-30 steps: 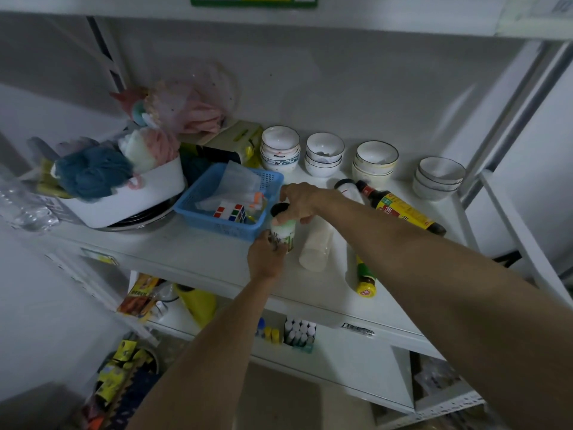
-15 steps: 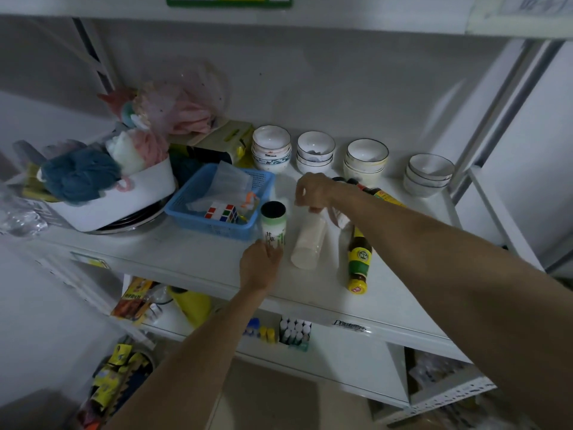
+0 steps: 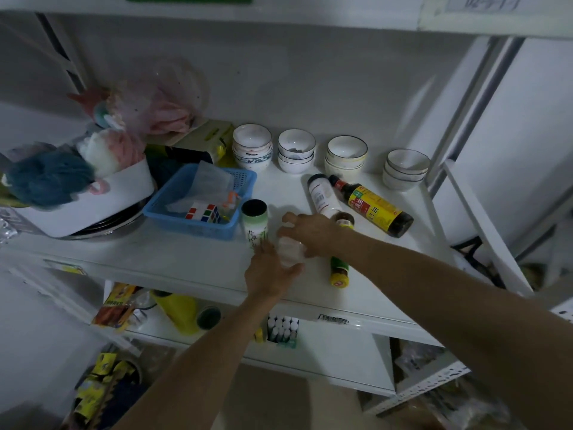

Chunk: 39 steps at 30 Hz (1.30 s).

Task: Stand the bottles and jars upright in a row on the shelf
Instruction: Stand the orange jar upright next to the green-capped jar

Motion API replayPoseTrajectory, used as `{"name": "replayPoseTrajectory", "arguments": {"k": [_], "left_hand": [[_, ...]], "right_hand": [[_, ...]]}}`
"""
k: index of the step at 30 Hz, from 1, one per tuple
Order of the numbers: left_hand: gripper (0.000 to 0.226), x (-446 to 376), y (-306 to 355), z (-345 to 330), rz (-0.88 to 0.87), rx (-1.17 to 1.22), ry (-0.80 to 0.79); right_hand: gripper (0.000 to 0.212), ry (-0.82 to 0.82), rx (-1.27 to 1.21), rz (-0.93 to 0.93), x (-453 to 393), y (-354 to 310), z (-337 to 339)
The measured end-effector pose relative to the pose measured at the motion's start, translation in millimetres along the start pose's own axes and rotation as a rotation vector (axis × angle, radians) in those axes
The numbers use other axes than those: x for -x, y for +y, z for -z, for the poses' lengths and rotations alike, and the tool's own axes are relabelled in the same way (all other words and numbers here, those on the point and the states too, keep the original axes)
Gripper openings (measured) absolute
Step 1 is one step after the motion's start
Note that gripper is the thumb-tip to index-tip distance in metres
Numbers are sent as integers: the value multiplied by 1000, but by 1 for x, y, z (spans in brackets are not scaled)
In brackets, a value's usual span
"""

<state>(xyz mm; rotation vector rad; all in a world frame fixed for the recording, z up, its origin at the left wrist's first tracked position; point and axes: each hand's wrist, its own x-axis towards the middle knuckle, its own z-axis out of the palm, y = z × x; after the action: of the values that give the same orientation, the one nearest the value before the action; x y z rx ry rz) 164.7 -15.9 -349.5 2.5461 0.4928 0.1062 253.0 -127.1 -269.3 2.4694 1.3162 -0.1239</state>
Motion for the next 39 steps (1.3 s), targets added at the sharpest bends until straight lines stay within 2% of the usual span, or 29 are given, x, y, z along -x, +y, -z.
{"name": "replayPoseTrajectory", "arguments": {"k": [6,12,15,20,25,28,30,34,37,39], "left_hand": [[72,-3,3,-5,-1,64,47],[51,1,11,-3,-30,370,155],[51,4,17,7,-50,551,208],[32,-4,21,19,-114,616,263],[42,-8,25,21,-232,612,343],[56,-9,19,12,-230,682,256],[61,-9,18,8,-188,702,194],[55,-7,23,7,-145,687,174],[39,-7,23,5,-47,501,93],[39,-6,22,5,32,424,9]], "right_hand": [[60,85,-67,-58,1,-7,-13],[64,195,-154,-27,5,5,-25],[67,218,-315,-17,7,15,-25],[61,272,-682,-108,9,23,-11],[64,173,-1022,-177,8,32,-1],[61,56,-1253,-208,7,34,3],[60,-29,-1315,-214,7,37,4],[60,-120,-1327,-235,10,43,9],[65,-137,-1245,-275,11,44,20],[75,-106,-1146,-312,9,44,27]]}}
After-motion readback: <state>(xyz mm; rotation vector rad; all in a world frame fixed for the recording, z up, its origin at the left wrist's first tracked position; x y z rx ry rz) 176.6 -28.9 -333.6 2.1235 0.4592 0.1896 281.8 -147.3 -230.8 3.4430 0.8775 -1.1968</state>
